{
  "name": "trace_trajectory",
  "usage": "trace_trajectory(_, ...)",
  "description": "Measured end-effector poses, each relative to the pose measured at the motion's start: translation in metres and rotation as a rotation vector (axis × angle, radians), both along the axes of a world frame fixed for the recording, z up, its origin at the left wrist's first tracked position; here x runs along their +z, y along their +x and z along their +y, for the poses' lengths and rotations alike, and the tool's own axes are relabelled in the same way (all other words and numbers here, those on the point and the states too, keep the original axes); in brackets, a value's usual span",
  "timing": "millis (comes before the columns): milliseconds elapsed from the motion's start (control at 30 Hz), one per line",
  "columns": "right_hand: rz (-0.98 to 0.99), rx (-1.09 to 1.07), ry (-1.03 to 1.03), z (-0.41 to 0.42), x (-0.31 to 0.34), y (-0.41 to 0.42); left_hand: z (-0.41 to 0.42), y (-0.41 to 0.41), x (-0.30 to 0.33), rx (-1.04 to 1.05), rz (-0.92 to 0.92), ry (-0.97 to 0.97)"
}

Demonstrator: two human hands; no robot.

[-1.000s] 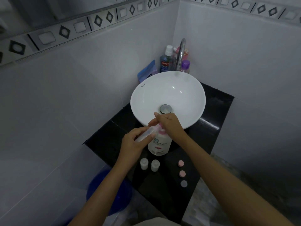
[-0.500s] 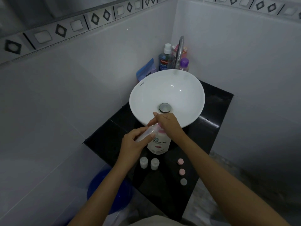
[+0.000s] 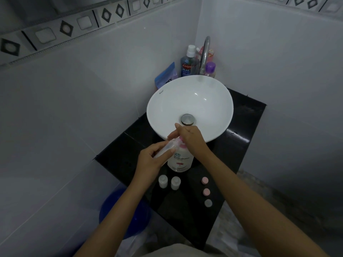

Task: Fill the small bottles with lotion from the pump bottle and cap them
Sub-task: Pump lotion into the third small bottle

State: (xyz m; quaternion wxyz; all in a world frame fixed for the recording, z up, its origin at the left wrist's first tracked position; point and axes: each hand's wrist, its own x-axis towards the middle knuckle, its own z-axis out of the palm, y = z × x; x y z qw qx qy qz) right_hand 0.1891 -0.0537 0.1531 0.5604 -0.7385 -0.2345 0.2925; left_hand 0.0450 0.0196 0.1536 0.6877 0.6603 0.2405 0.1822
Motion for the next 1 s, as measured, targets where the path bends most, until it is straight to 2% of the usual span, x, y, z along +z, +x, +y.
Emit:
trace_trajectory(167,-0.133,0.070,-0.052,0.002,0.019,0.011,0.002,0.002,0.010,0.006,-0.046,0.016)
trace_trajectory(467,-0.021,0.002,0.001,0.003,-0.001,0.005,0.002,0.002,0.002,0.001,-0.025,0.005)
trace_trajectory(700,-0.164,0.065,-0.053,0.004,0.012,0.013,0.006,0.001,0.012,-0.045,-0.056,0.009)
trace_trajectory(833,-0.150,0.039,-0.009,0.006,0.014,0.010,0.009,0.002,0.013,-0.044,-0.058,0.027)
trace_trajectory(1000,-0.031,0.011,0.007,0.003,0.003,0.007,0.007,0.004,0.005,-0.051,-0.031,0.011)
